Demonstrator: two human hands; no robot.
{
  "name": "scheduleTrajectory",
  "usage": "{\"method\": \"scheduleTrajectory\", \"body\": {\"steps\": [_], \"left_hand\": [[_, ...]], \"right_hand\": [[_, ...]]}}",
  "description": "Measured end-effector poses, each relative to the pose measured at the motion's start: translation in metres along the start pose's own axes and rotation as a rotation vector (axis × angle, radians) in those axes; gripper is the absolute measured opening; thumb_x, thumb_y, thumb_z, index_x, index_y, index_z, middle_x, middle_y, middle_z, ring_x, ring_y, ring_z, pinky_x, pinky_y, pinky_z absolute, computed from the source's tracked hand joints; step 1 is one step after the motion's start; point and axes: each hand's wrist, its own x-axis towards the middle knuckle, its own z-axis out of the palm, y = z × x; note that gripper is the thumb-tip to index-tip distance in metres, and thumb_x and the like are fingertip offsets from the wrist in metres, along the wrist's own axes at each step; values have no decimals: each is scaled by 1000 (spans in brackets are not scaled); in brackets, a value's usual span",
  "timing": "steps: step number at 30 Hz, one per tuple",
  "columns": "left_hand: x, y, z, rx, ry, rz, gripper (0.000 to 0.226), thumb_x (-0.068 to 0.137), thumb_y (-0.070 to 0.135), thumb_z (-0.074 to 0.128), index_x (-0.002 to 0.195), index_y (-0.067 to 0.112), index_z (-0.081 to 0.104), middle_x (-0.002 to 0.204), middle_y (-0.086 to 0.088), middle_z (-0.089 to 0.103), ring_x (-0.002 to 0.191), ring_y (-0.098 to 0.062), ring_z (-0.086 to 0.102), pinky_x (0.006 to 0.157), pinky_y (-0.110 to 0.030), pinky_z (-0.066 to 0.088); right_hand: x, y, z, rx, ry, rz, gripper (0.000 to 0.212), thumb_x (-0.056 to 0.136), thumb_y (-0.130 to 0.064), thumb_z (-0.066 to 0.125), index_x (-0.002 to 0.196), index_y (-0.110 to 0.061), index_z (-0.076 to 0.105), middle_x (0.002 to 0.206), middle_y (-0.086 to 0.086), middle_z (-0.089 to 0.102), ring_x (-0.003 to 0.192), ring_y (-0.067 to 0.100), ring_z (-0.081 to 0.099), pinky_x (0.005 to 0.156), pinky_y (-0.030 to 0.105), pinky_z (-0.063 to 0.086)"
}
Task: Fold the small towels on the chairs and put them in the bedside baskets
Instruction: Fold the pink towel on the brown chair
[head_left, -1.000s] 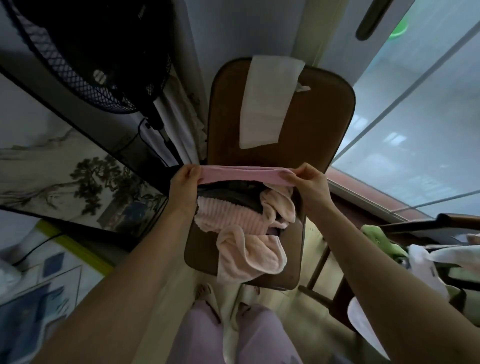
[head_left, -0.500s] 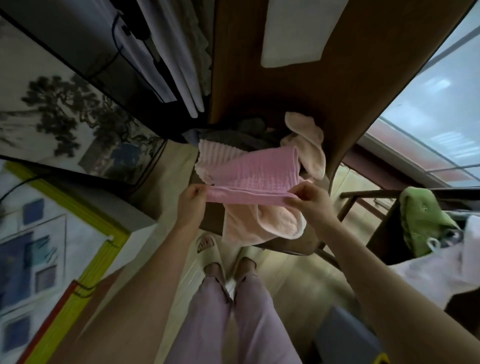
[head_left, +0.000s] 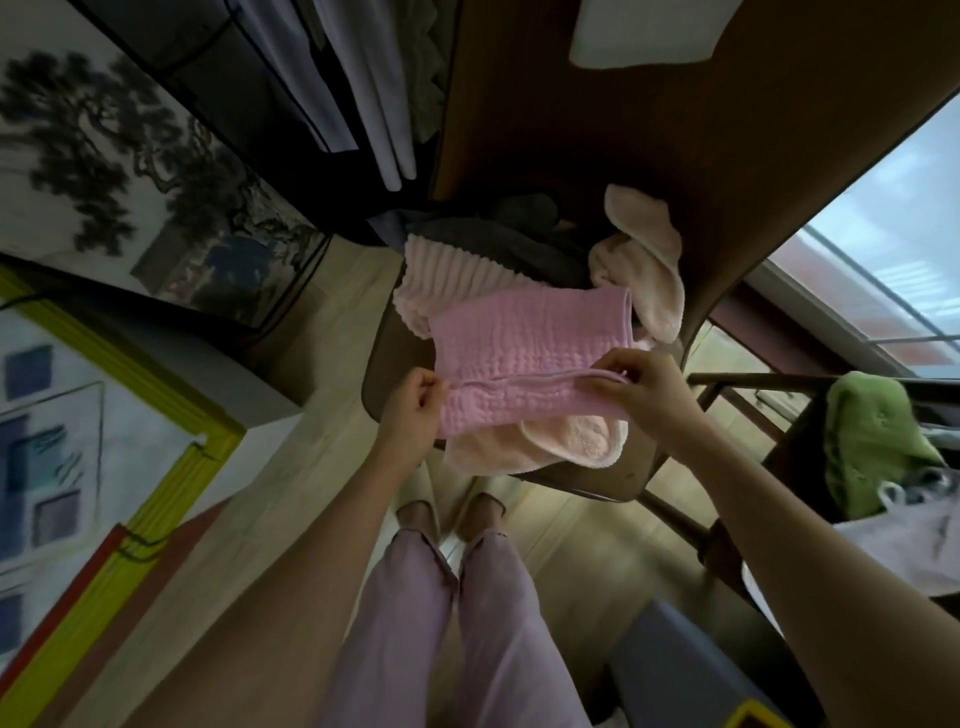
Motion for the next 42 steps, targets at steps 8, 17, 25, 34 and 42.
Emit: {"method": "scheduleTrajectory", "body": {"steps": [8, 17, 25, 34, 42], "left_hand": [[26, 11, 10, 282, 75, 109, 23, 102, 23, 43, 111, 4, 51, 100, -13, 65, 88, -30, 61, 65, -37, 40], [66, 17, 30, 370, 366, 156, 24, 104, 23, 38, 114, 5, 51, 90, -5, 53, 75, -24, 55, 60, -30, 31], [87, -6, 40, 300, 335, 150, 20, 100, 27, 48, 105, 9, 54, 98, -3, 57, 79, -12, 49, 55, -25, 30], [89, -4, 18, 132, 359, 306, 13, 96, 16, 56, 100, 4, 54, 96, -10, 54, 82, -10, 48, 67, -7, 35], [103, -2, 12, -13, 219, 261, 27, 91, 34, 63, 112, 21, 50, 101, 3, 62, 85, -3, 59, 73, -15, 50]], "right_hand": [[27, 8, 10, -133, 103, -68, 8, 92, -25, 62, 96, -20, 67, 93, -8, 67, 86, 13, 63, 76, 34, 53], [73, 9, 32, -464, 345, -330, 10, 97, -18, 51, 103, -11, 57, 114, 5, 57, 83, 16, 50, 61, 33, 43], [94, 21, 36, -515, 309, -249, 8, 94, -10, 55, 97, -6, 61, 106, 9, 57, 84, 18, 50, 65, 28, 38], [96, 13, 30, -470, 369, -361, 7, 92, -12, 60, 97, -9, 63, 96, 7, 62, 81, 19, 54, 68, 28, 41], [115, 5, 32, -594, 491, -416, 9, 91, -17, 61, 89, -9, 62, 89, 7, 61, 88, 24, 51, 76, 29, 30]]}}
